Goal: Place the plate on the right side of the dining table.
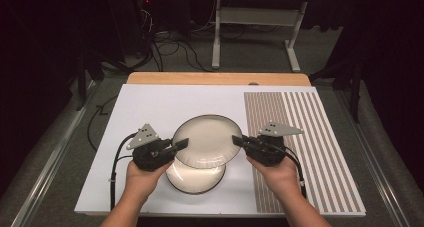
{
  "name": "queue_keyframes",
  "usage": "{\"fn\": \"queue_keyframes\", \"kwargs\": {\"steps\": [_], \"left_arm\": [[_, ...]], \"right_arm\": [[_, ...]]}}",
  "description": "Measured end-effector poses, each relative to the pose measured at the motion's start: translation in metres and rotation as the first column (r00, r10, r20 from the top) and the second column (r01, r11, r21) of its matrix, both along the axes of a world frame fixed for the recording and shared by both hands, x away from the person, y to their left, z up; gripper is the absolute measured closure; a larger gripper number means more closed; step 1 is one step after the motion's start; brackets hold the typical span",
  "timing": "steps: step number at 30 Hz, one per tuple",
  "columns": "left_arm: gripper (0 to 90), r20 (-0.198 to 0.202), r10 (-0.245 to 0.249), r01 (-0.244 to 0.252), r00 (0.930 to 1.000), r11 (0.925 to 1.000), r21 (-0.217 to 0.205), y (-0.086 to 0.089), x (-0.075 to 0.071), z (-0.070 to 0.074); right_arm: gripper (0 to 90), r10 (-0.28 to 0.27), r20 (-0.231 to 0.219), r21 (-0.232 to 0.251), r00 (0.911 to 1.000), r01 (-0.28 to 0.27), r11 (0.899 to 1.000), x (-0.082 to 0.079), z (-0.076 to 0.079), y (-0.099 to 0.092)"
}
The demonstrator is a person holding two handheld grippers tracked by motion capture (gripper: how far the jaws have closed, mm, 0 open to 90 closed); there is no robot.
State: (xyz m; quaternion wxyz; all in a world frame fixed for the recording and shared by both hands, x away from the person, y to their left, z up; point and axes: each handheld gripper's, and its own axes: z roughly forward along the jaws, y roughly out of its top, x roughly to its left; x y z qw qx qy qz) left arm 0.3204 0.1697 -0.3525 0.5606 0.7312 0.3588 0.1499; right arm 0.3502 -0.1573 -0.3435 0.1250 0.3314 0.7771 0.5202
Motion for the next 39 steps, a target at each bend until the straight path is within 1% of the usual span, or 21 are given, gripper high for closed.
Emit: {"fn": "queue_keyframes", "kwargs": {"steps": [1,2,6,7,8,9,10,11,14,15,17,20,22,26,27,28,32,33,35,38,39], "left_arm": [[77.3,0.000,-0.004,0.004,1.0000,1.0000,0.003,-0.004,0.001,0.000],[77.3,-0.001,-0.009,0.009,1.0000,0.9999,0.004,-0.007,0.002,0.001],[77.2,-0.005,-0.032,0.032,0.9995,0.9994,0.013,-0.022,0.007,0.003],[77.2,-0.006,-0.040,0.040,0.9992,0.9990,0.018,-0.029,0.009,0.003],[77.2,-0.006,-0.040,0.040,0.9992,0.9990,0.018,-0.029,0.009,0.003],[77.2,-0.008,-0.045,0.045,0.9990,0.9988,0.019,-0.032,0.010,0.003],[77.2,-0.008,-0.049,0.050,0.9988,0.9985,0.022,-0.036,0.011,0.003],[77.2,-0.009,-0.053,0.053,0.9986,0.9984,0.022,-0.039,0.013,0.003],[77.2,-0.015,-0.064,0.065,0.9978,0.9974,0.030,-0.049,0.017,0.003],[77.1,-0.018,-0.073,0.074,0.9971,0.9967,0.033,-0.057,0.020,0.003],[77.1,-0.019,-0.077,0.077,0.9969,0.9964,0.035,-0.060,0.021,0.003],[77.0,-0.022,-0.088,0.089,0.9959,0.9952,0.042,-0.071,0.025,0.004],[77.0,-0.025,-0.096,0.097,0.9951,0.9942,0.047,-0.078,0.027,0.003],[76.9,-0.026,-0.110,0.111,0.9936,0.9924,0.053,-0.093,0.033,0.002],[76.8,-0.028,-0.114,0.115,0.9931,0.9918,0.055,-0.096,0.034,0.002],[76.8,-0.028,-0.118,0.119,0.9926,0.9913,0.056,-0.100,0.035,0.002],[76.9,-0.033,-0.130,0.131,0.9910,0.9896,0.058,-0.114,0.039,0.001],[76.8,-0.036,-0.136,0.138,0.9900,0.9888,0.056,-0.120,0.041,0.000],[76.9,-0.039,-0.139,0.141,0.9896,0.9885,0.056,-0.123,0.042,0.000],[76.8,-0.043,-0.149,0.152,0.9879,0.9868,0.057,-0.133,0.046,-0.002],[76.7,-0.047,-0.155,0.157,0.9868,0.9862,0.053,-0.139,0.048,-0.003]], "right_arm": [[86.0,-0.008,0.007,0.000,0.9999,0.008,1.000,-0.001,0.001,-0.007],[86.0,-0.008,0.007,0.000,0.9999,0.008,1.000,-0.001,0.001,-0.007],[86.2,-0.026,0.018,-0.001,0.9995,0.026,1.000,-0.004,0.003,-0.022],[86.3,-0.036,0.022,0.000,0.9991,0.036,0.999,-0.005,0.004,-0.029],[86.4,-0.041,0.022,0.000,0.9989,0.041,0.999,-0.006,0.004,-0.033],[86.4,-0.041,0.022,0.000,0.9989,0.041,0.999,-0.006,0.004,-0.033],[86.4,-0.052,0.027,0.000,0.9983,0.052,0.999,-0.007,0.004,-0.040],[86.4,-0.052,0.027,0.000,0.9983,0.052,0.999,-0.007,0.004,-0.040],[86.5,-0.068,0.024,-0.001,0.9974,0.068,0.998,-0.008,0.004,-0.050],[86.5,-0.079,0.025,-0.003,0.9965,0.079,0.997,-0.008,0.005,-0.057],[86.6,-0.085,0.027,-0.003,0.9961,0.085,0.996,-0.009,0.005,-0.060],[86.6,-0.106,0.025,-0.005,0.9940,0.106,0.994,-0.010,0.005,-0.074],[86.7,-0.111,0.022,-0.005,0.9935,0.111,0.994,-0.011,0.005,-0.077],[86.7,-0.136,0.022,-0.008,0.9904,0.136,0.991,-0.013,0.005,-0.091],[86.7,-0.148,0.026,-0.013,0.9887,0.148,0.989,-0.014,0.004,-0.098],[86.7,-0.148,0.026,-0.013,0.9887,0.148,0.989,-0.014,0.004,-0.098],[86.7,-0.168,0.026,-0.013,0.9854,0.169,0.986,-0.015,0.004,-0.111],[86.7,-0.179,0.026,-0.012,0.9836,0.179,0.984,-0.016,0.004,-0.117],[86.7,-0.181,0.026,-0.014,0.9831,0.182,0.983,-0.016,0.003,-0.120],[86.8,-0.201,0.020,-0.012,0.9793,0.202,0.979,-0.018,0.002,-0.128],[86.8,-0.211,0.021,-0.017,0.9772,0.212,0.977,-0.018,0.002,-0.134]]}}
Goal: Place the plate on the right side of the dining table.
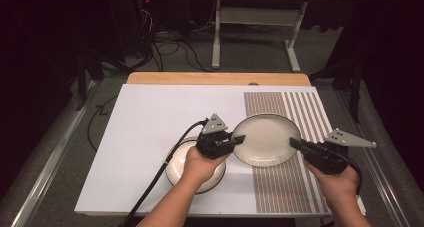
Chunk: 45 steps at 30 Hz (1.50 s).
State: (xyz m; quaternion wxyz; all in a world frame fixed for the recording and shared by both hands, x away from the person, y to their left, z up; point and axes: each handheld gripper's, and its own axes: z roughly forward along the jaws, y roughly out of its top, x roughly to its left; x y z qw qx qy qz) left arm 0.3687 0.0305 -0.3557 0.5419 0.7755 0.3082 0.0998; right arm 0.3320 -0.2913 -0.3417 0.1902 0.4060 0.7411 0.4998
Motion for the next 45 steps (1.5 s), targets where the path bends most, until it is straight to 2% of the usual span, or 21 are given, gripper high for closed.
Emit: {"fn": "queue_keyframes", "kwargs": {"steps": [10,18,27,39,45], "left_arm": [[76.4,-0.015,-0.023,0.023,0.9996,0.9997,0.005,-0.031,0.009,-0.003],[75.7,-0.043,-0.035,0.036,0.9985,0.9991,0.023,-0.055,0.018,-0.010],[75.2,-0.066,-0.036,0.038,0.9972,0.9985,0.038,-0.070,0.022,-0.017],[74.7,-0.094,-0.028,0.035,0.9952,0.9961,0.081,-0.086,0.024,-0.030],[74.3,-0.111,-0.017,0.028,0.9937,0.9946,0.100,-0.091,0.026,-0.036]], "right_arm": [[86.6,-0.052,-0.002,-0.003,0.9986,0.052,0.999,-0.004,-0.004,-0.027],[86.6,-0.096,-0.012,-0.003,0.9953,0.096,0.995,-0.006,-0.012,-0.048],[86.6,-0.119,-0.024,-0.005,0.9926,0.119,0.993,-0.006,-0.020,-0.060],[86.4,-0.150,-0.051,0.002,0.9873,0.150,0.989,-0.006,-0.033,-0.072],[86.5,-0.159,-0.060,-0.016,0.9854,0.159,0.987,-0.005,-0.039,-0.074]]}}
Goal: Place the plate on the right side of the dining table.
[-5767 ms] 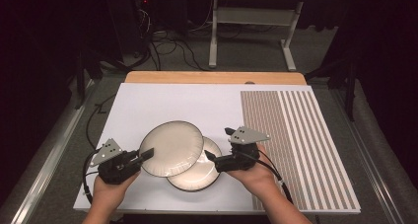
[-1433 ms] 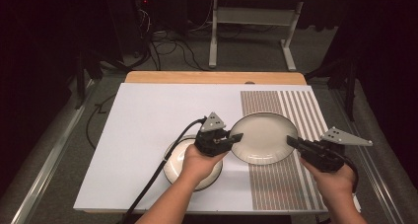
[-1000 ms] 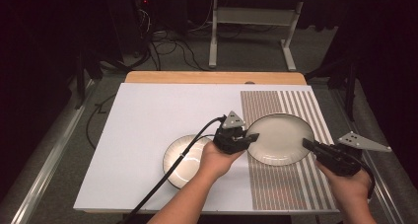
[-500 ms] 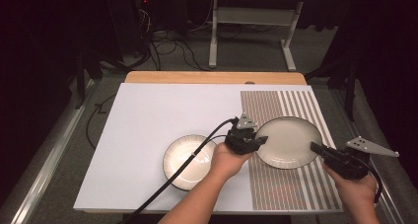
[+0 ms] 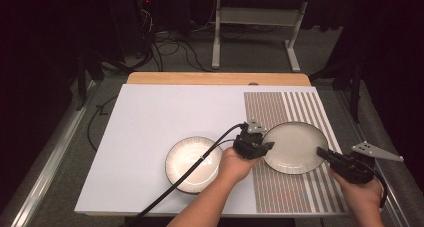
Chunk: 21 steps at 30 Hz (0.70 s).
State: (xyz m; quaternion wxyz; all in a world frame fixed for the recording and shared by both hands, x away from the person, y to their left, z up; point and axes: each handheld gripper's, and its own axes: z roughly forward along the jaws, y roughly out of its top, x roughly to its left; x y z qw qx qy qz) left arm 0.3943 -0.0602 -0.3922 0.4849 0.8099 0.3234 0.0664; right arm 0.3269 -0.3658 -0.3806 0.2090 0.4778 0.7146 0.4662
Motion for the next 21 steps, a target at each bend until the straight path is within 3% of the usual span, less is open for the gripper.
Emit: {"fn": "queue_keyframes", "kwargs": {"steps": [10,17,21], "left_arm": [[73.8,-0.012,0.018,-0.018,0.9998,0.9993,0.032,-0.0032,0.0016,-0.0024],[73.3,0.008,0.043,-0.043,0.9991,0.9973,0.059,-0.0065,0.0014,-0.0005],[57.3,0.049,0.061,-0.062,0.9969,0.9977,0.025,-0.0050,0.0009,0.0060]], "right_arm": [[86.8,-0.004,-0.011,-0.003,0.9999,0.004,1.000,0.0003,-0.0045,0.0000],[86.9,-0.005,-0.019,0.004,0.9998,0.005,1.000,0.0011,-0.0062,-0.0016],[86.8,-0.008,-0.020,0.007,0.9998,0.008,1.000,0.0029,-0.0064,-0.0015]]}}
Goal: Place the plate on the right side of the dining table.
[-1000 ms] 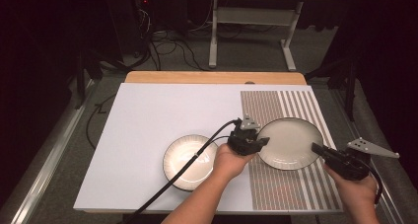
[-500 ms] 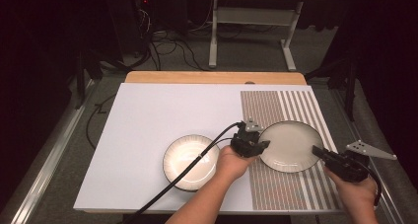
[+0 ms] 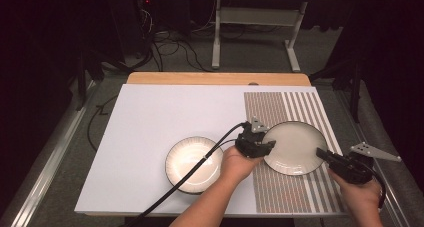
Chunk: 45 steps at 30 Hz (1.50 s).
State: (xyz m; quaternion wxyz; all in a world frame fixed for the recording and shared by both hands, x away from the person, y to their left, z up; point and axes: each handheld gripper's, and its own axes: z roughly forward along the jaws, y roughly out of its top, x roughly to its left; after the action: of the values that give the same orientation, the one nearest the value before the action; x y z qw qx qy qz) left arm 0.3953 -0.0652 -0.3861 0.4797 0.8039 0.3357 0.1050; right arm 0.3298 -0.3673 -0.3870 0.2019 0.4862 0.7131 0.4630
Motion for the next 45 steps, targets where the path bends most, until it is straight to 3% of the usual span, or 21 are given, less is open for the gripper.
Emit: {"fn": "queue_keyframes", "kwargs": {"steps": [3,6,9,12,17,24,30,34,40,45], "left_arm": [[51.6,0.022,0.004,-0.005,0.9997,1.0000,0.001,0.005,-0.001,0.005],[43.6,0.077,0.005,-0.004,0.9970,1.0000,-0.007,0.018,-0.005,0.009],[39.2,0.084,0.010,-0.008,0.9964,0.9996,-0.027,0.026,-0.008,0.010],[31.1,0.066,0.007,-0.004,0.9978,0.9985,-0.054,0.039,-0.011,0.011],[16.9,0.100,0.037,-0.030,0.9943,0.9974,-0.065,0.063,-0.020,0.015],[11.9,0.154,0.095,-0.085,0.9834,0.9939,-0.071,0.110,-0.035,0.016],[7.4,0.155,0.155,-0.143,0.9756,0.9859,-0.087,0.145,-0.041,0.013],[3.6,0.167,0.164,-0.148,0.9722,0.9835,-0.104,0.167,-0.048,0.010],[0.2,0.185,0.202,-0.180,0.9617,0.9749,-0.131,0.204,-0.062,0.006],[0.2,0.212,0.222,-0.203,0.9517,0.9732,-0.108,0.240,-0.079,0.006]], "right_arm": [[86.8,-0.002,0.001,0.000,1.0000,0.002,1.000,0.001,0.000,0.001],[86.6,-0.009,-0.002,-0.001,1.0000,0.009,1.000,0.001,0.000,0.002],[86.5,-0.013,-0.005,-0.003,0.9999,0.013,1.000,0.002,0.000,0.002],[86.4,-0.016,-0.003,-0.008,0.9999,0.016,1.000,0.002,0.001,0.003],[86.1,-0.027,-0.007,-0.013,0.9996,0.026,1.000,0.002,0.001,0.004],[85.6,-0.045,-0.018,-0.017,0.9988,0.044,0.999,0.004,0.001,0.005],[85.2,-0.056,-0.027,-0.020,0.9981,0.055,0.998,0.006,0.000,0.005],[84.8,-0.068,-0.034,-0.024,0.9971,0.068,0.997,0.008,0.000,0.006],[84.3,-0.083,-0.050,-0.025,0.9953,0.081,0.996,0.011,0.000,0.007],[84.0,-0.086,-0.050,-0.038,0.9950,0.084,0.996,0.014,0.000,0.008]]}}
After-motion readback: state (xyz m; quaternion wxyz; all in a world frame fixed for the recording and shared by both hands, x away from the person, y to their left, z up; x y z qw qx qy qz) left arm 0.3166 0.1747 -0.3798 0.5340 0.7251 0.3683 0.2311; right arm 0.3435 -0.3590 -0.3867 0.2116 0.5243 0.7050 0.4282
